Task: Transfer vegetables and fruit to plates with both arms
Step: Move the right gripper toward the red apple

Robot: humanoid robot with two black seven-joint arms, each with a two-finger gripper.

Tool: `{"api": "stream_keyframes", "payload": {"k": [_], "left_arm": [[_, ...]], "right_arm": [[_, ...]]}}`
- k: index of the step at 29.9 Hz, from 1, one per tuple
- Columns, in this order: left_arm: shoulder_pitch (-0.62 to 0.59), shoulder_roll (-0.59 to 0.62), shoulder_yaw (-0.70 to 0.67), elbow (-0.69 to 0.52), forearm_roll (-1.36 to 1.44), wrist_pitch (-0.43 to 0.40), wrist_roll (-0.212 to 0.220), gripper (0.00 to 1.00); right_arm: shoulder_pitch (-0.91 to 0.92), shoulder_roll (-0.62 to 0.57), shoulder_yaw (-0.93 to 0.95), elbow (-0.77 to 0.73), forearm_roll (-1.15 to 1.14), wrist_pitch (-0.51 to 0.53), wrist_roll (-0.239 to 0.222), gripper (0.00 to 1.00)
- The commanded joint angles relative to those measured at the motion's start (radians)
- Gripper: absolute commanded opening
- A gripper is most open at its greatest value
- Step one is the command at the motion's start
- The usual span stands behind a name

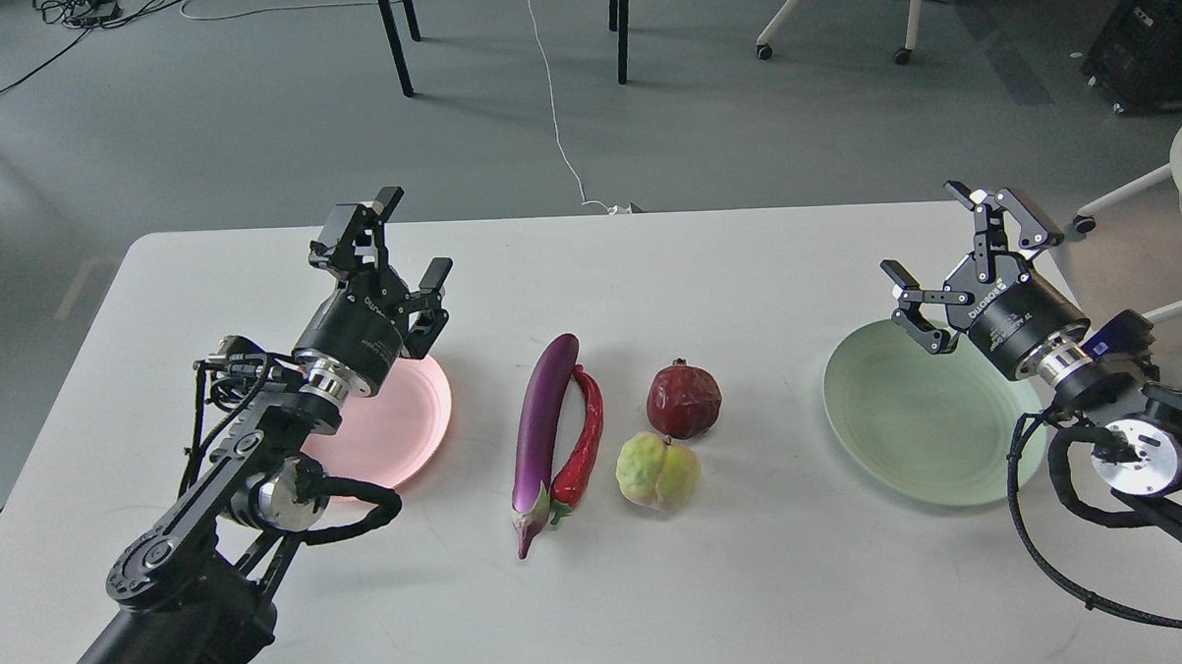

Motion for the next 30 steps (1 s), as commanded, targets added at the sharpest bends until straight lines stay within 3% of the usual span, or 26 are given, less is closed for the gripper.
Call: {"api": "stream_keyframes", "payload": {"k": [1,7,8,12,15,18,21,24,30], "left_arm": [[0.007,0.004,0.007,-0.009,0.003,0.006,-0.008,0.99],[0.005,0.007,0.004,-0.012,0.002,0.004,-0.006,0.99],[0.004,0.012,0.004,-0.029,0.003,0.022,-0.001,0.99],[0.002,0.032,0.007,-0.061,-0.004,0.105,0.003,0.99],[0.005,0.039,0.009,-0.073,-0.004,0.115,0.002,0.99],[0.007,0.052,0.010,-0.082,-0.006,0.108,-0.001,0.99],[0.008,0.052,0.013,-0.112,-0.007,0.107,-0.001,0.99],[0.015,0.047,0.017,-0.136,-0.007,0.108,-0.003,0.99],[0.038,0.044,0.017,-0.150,-0.004,0.124,-0.006,0.99]], "right_arm": [[-0.001,-0.001,0.000,0.003,-0.007,0.001,0.000,0.99],[0.015,-0.032,-0.015,0.023,-0.070,0.001,0.000,0.99],[0.089,-0.093,-0.049,0.061,-0.255,-0.001,0.000,0.99],[0.278,-0.193,-0.203,0.115,-0.551,-0.001,0.000,0.99],[0.471,-0.260,-0.381,0.161,-0.761,0.004,0.000,0.99],[0.692,-0.253,-0.598,0.173,-1.012,0.004,0.000,0.99],[0.907,-0.173,-0.831,0.170,-1.183,0.004,0.000,0.99],[1.041,-0.078,-0.983,0.173,-1.199,0.004,0.000,0.99],[1.098,0.195,-1.112,0.123,-1.205,-0.056,0.000,0.99]]}}
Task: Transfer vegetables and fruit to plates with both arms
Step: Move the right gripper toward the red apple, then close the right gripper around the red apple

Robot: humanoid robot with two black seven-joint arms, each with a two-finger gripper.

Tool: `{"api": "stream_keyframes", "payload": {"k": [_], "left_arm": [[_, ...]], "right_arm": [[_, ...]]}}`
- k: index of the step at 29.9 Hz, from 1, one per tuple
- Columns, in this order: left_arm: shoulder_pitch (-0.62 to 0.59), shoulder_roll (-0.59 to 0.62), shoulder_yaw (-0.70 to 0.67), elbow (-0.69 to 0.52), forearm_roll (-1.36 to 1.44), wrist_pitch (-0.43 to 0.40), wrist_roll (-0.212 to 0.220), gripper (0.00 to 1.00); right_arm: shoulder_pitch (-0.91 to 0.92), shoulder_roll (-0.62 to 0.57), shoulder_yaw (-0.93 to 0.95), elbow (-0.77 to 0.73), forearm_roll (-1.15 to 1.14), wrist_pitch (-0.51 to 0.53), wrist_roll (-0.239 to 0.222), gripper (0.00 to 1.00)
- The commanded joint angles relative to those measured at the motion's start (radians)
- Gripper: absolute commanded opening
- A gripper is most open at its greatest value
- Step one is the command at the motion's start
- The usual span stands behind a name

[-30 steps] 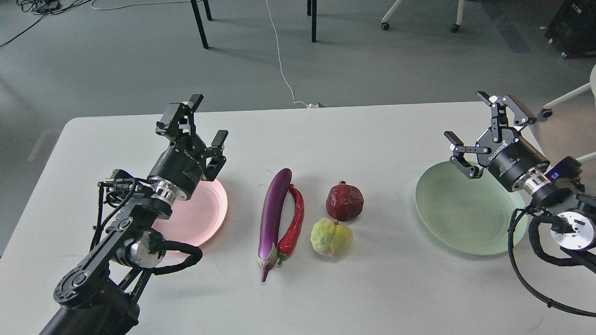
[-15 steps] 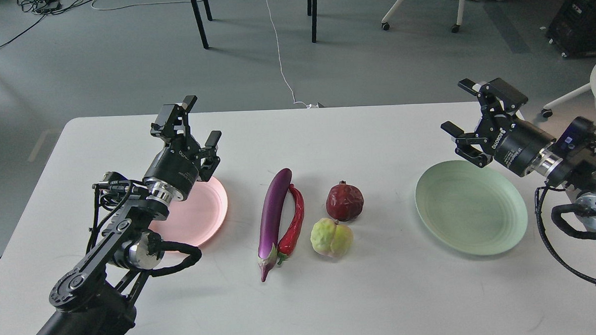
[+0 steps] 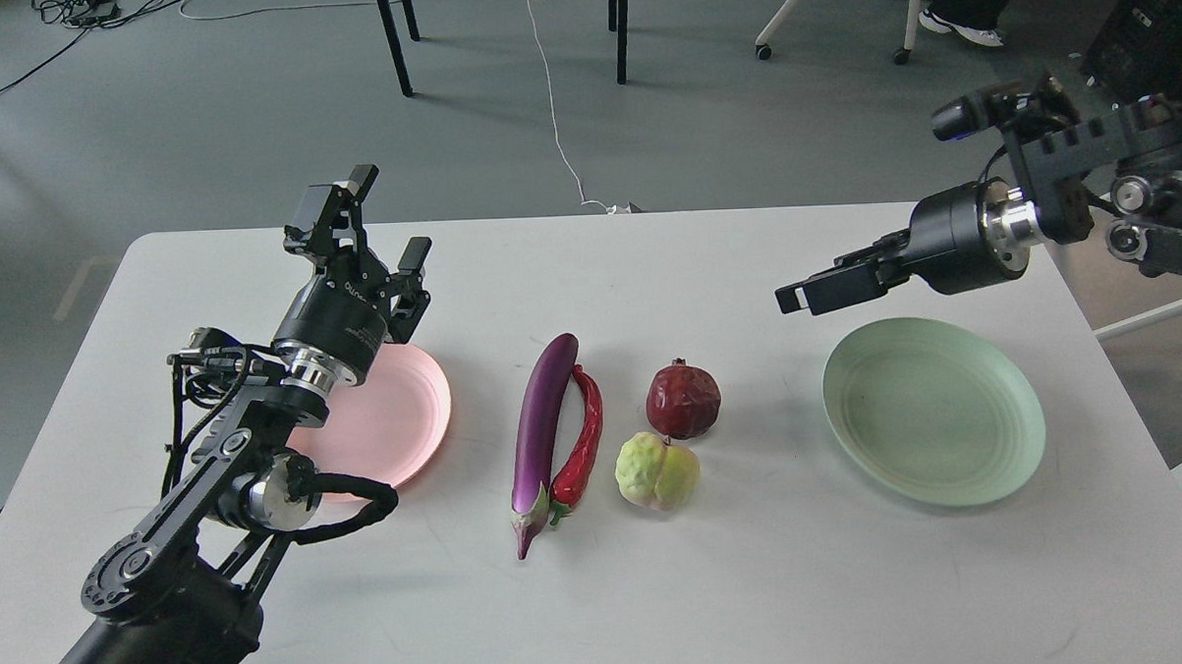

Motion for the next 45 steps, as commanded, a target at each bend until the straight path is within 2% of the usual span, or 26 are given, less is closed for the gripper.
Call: {"api": "stream_keyframes", "payload": {"k": [1,6,16,29,32,35,37,41,45], "left_arm": [[0.020,0.002,-0.002,-0.004,0.002,0.004,-0.001,0.99],[0.029,0.005,-0.005,-0.015,0.002,0.018,-0.001,0.99],[0.031,-0.004,0.000,-0.016,0.002,0.022,-0.001,0.99],[0.037,0.001,-0.002,-0.029,0.002,0.022,-0.001,0.99],[0.041,0.004,-0.004,-0.032,0.002,0.022,-0.001,0.99],[0.041,0.005,-0.004,-0.032,0.002,0.022,-0.001,0.99],[0.041,0.005,-0.004,-0.032,0.002,0.022,-0.001,0.99],[0.041,0.005,-0.008,-0.036,0.002,0.022,0.001,0.99],[0.041,0.010,-0.010,-0.042,0.002,0.022,0.001,0.99]], "right_arm": [[0.007,0.149,-0.065,-0.057,-0.004,-0.057,0.000,0.99],[-0.006,0.250,-0.163,-0.117,-0.002,-0.100,0.000,0.98],[-0.139,0.355,-0.168,-0.236,0.006,-0.150,0.000,0.97],[-0.219,0.405,-0.157,-0.289,0.036,-0.187,0.000,0.94],[-0.219,0.405,-0.162,-0.287,0.036,-0.186,0.000,0.85],[-0.219,0.404,-0.165,-0.287,0.036,-0.186,0.000,0.63],[-0.219,0.401,-0.165,-0.284,0.036,-0.187,0.000,0.42],[-0.217,0.396,-0.165,-0.278,0.036,-0.193,0.000,0.37],[-0.191,0.356,-0.163,-0.263,0.036,-0.201,0.000,0.37]]}}
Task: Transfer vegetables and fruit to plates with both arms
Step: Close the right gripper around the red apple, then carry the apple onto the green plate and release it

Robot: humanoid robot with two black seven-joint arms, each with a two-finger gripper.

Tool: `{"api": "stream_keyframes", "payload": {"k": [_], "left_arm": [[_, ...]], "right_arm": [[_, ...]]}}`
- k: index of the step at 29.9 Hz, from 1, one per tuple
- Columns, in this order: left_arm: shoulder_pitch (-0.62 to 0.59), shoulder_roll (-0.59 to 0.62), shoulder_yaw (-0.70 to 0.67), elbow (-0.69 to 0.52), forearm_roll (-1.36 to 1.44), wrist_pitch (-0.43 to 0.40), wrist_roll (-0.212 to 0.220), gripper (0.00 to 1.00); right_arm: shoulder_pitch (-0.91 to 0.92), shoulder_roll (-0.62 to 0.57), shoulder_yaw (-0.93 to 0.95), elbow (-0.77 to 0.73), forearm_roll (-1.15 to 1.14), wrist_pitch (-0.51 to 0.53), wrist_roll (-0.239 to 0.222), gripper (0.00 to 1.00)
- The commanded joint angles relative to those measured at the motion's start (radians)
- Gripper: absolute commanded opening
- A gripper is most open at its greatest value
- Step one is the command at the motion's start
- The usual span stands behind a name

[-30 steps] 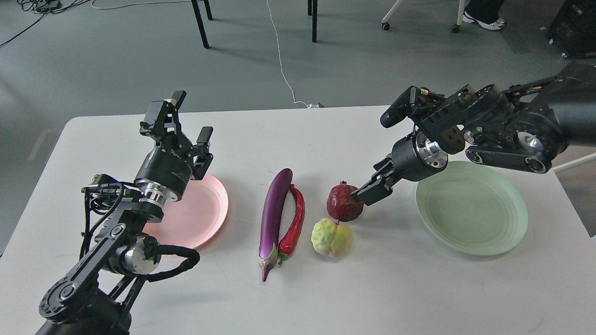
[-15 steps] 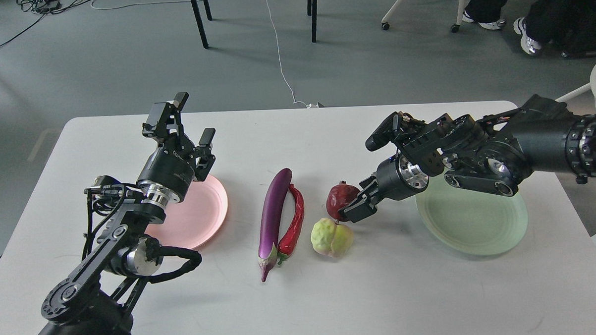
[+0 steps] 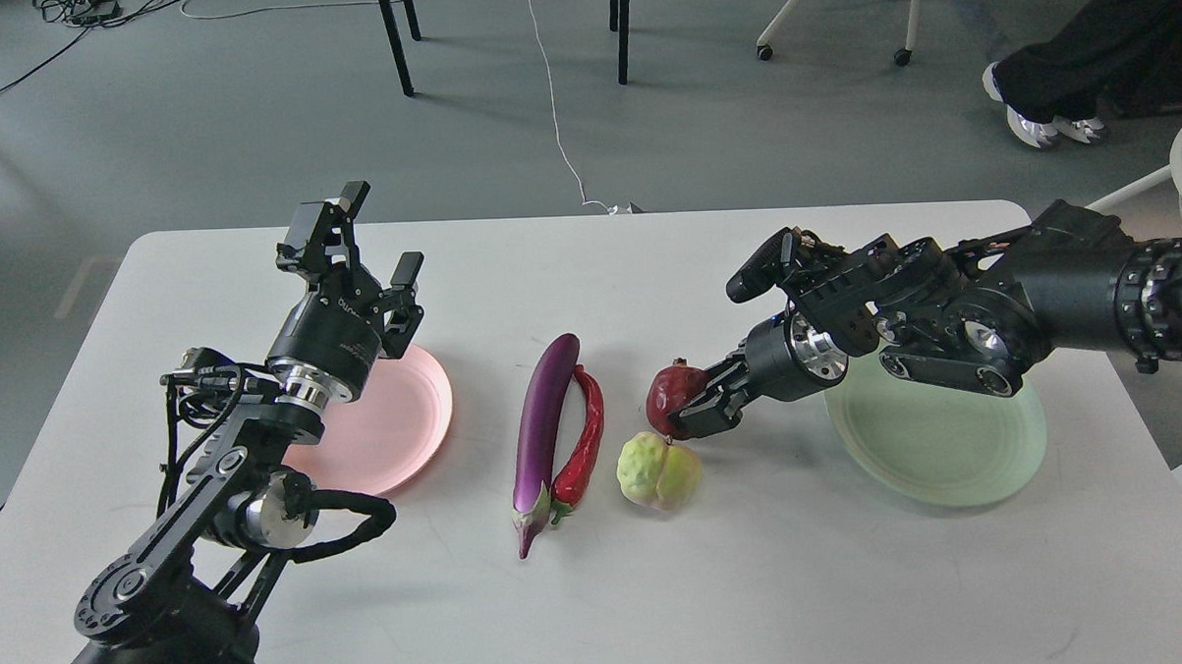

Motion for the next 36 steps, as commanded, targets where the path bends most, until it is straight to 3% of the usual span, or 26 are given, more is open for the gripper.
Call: {"api": "stream_keyframes", "payload": {"k": [1,8,13,16,25,27,31,36], "left_arm": [[-0.001,0.004,-0.002,-0.010,0.000,0.000,0.003,0.99],[0.007,0.006,-0.008,-0.029,-0.002,-0.001,0.003,0.99],[0.007,-0.007,-0.002,-0.029,-0.002,-0.002,0.002,0.99],[0.008,-0.013,0.006,-0.029,-0.002,-0.002,0.000,0.99],[0.010,-0.010,0.004,-0.030,-0.002,0.000,0.000,0.99],[0.010,-0.008,0.004,-0.030,-0.002,0.000,0.000,0.99],[0.011,-0.008,0.001,-0.030,0.000,0.000,0.000,0.99],[0.011,-0.005,0.000,-0.035,0.000,0.000,0.000,0.99]], "right_arm": [[0.037,-0.054,0.002,0.023,0.000,-0.004,0.000,0.37],[0.152,-0.364,0.003,0.157,-0.054,-0.002,0.000,0.37],[0.138,-0.580,0.005,0.151,-0.294,-0.031,0.000,0.38],[0.083,-0.650,0.003,0.152,-0.339,-0.068,0.000,0.38],[-0.076,-0.653,0.010,0.057,-0.341,-0.126,0.000,0.41],[-0.099,-0.639,0.011,0.024,-0.341,-0.136,0.000,0.44],[-0.144,-0.601,0.057,0.003,-0.334,-0.149,0.000,0.62],[-0.158,-0.596,0.094,0.017,-0.328,-0.149,0.000,0.62]]}}
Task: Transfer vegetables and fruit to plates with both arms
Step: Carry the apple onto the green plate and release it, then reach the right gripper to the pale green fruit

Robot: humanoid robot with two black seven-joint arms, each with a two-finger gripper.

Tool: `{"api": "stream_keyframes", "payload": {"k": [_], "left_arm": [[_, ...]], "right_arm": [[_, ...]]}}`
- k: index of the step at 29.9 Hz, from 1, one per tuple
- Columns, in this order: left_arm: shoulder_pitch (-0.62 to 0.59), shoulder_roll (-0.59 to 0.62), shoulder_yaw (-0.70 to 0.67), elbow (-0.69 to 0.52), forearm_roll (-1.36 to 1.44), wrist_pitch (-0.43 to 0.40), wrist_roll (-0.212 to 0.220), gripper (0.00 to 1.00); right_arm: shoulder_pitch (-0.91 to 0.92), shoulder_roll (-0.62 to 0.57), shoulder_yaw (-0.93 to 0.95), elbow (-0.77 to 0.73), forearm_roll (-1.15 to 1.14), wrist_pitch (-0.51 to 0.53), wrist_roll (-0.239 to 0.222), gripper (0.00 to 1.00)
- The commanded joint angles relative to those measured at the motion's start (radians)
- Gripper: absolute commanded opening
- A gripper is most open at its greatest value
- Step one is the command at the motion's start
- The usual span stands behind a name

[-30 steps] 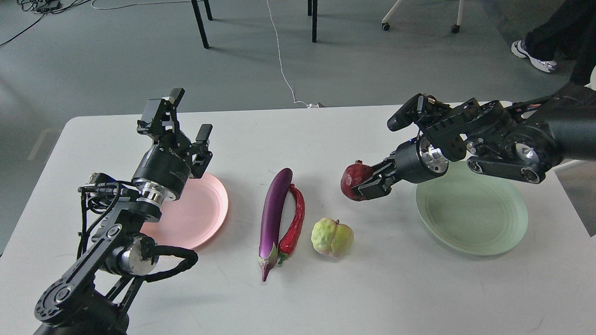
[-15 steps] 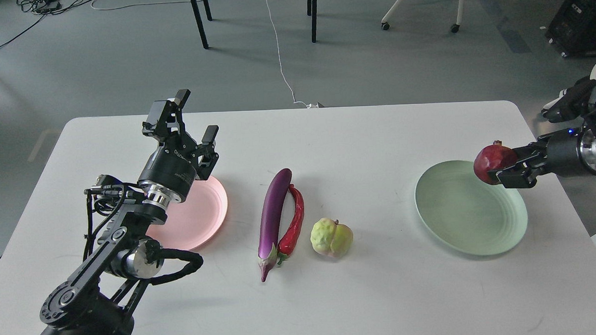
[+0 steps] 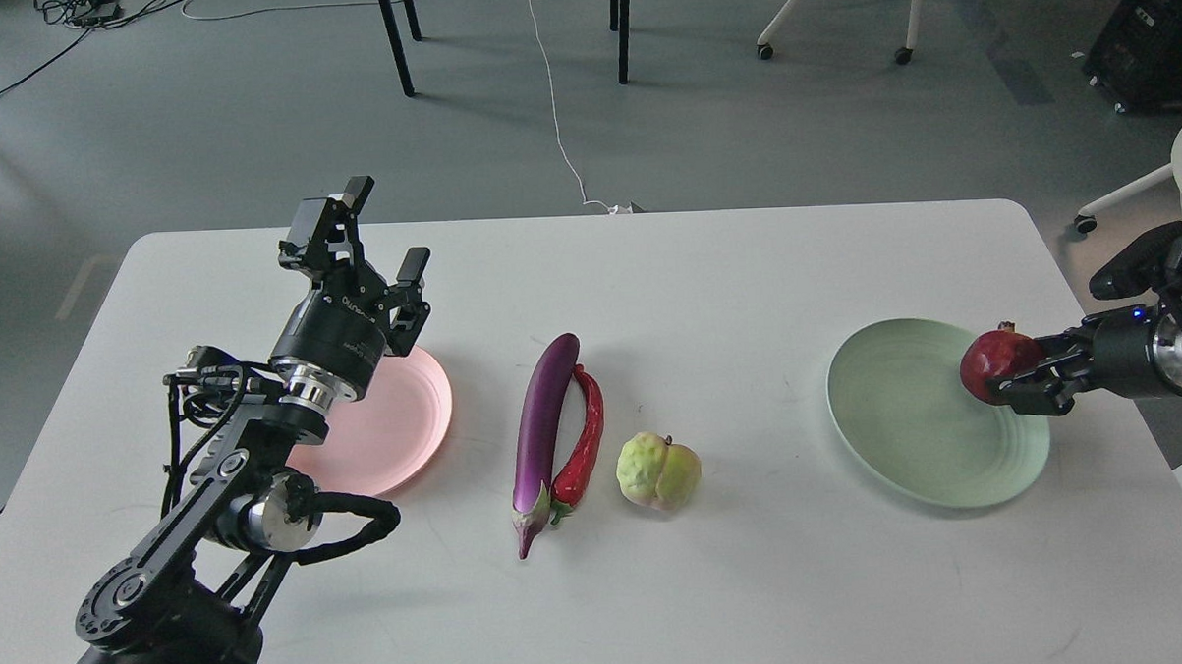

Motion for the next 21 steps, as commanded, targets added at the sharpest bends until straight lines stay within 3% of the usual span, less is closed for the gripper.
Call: {"api": "stream_keyframes", "payload": {"k": [1,5,7,8,14,21], "left_arm": [[0.000,0.003,-0.001,-0.002,0.000,0.000,0.000,0.99],[0.000,0.003,-0.001,-0.004,-0.001,0.000,0.000,0.99],[0.000,0.004,0.001,-0.004,0.000,0.000,0.000,0.99],[0.000,0.004,0.001,-0.004,0.000,0.000,0.000,0.99],[0.000,0.004,0.001,-0.005,0.000,0.000,0.000,0.99],[0.000,0.008,0.002,-0.005,0.000,0.000,0.002,0.99]], "right_arm": [[-0.003,0.002,0.012,0.008,0.004,0.000,0.000,0.62],[0.001,-0.001,0.012,0.011,0.004,0.002,0.000,0.64],[0.004,-0.001,0.012,0.013,0.004,0.000,0.000,0.89],[0.007,-0.001,0.013,0.017,0.004,0.000,0.000,0.97],[0.107,-0.015,0.017,0.095,0.007,0.005,0.000,0.97],[0.389,-0.007,0.018,0.348,0.171,0.075,0.000,0.98]]}}
